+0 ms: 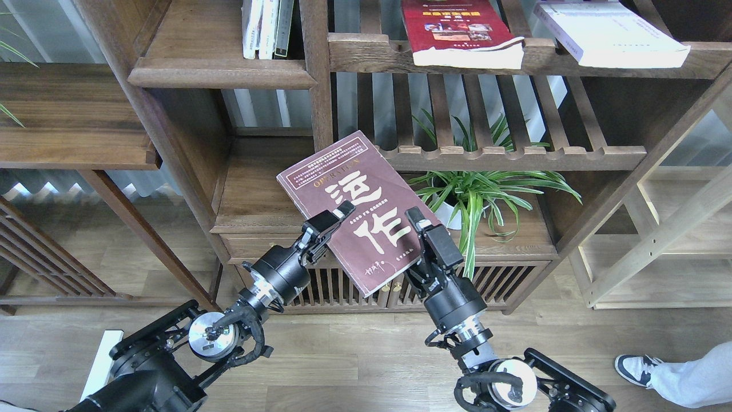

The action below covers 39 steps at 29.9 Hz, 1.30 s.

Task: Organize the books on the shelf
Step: 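Hold the book with both grippers and adjust its orientation upright, then release the right gripper and carry the book up with the left gripper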

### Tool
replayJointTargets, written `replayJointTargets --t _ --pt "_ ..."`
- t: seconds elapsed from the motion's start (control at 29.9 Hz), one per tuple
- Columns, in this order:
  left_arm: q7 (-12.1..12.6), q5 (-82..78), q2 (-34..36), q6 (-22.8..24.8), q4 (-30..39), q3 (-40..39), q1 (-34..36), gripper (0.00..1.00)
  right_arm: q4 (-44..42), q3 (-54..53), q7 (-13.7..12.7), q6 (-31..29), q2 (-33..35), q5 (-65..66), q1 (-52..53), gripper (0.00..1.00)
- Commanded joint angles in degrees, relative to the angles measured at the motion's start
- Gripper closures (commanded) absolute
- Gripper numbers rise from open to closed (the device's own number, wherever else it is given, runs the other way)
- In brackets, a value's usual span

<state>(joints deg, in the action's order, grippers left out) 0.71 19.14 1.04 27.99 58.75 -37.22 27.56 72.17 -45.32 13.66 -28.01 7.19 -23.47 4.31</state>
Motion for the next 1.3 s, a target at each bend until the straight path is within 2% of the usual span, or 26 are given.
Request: replayJointTargets --t 0.0,0.27,0.57,0.97,1.27 --pt "0.17 -0.16 0.72 0.01 0.93 0.05 0.03 0.97 -0.18 -1.35 0.14 0.01 0.02 0.00 -0.27 0.01" --pt "-0.71 -2.71 3.62 0.01 3.47 0.05 -0.58 0.97 -1.32 -4.69 0.23 0.01 0.37 0.00 -0.27 0.01" --pt "-0.71 -4.73 10.12 0.01 11.91 0.48 -1.11 0.98 -2.20 -6.19 0.14 0.01 1.34 0.09 -0.27 0.01" --pt "-0.71 -12.46 16.88 0.01 19.99 0.13 -4.80 0.98 -3.00 -7.51 0.05 0.01 1.60 0.00 0.34 0.01" --pt "-0.71 -13.69 23.04 0.01 25.27 -2.24 -4.89 0.98 -3.00 -7.33 -0.12 0.01 3.09 0.09 0.52 0.01"
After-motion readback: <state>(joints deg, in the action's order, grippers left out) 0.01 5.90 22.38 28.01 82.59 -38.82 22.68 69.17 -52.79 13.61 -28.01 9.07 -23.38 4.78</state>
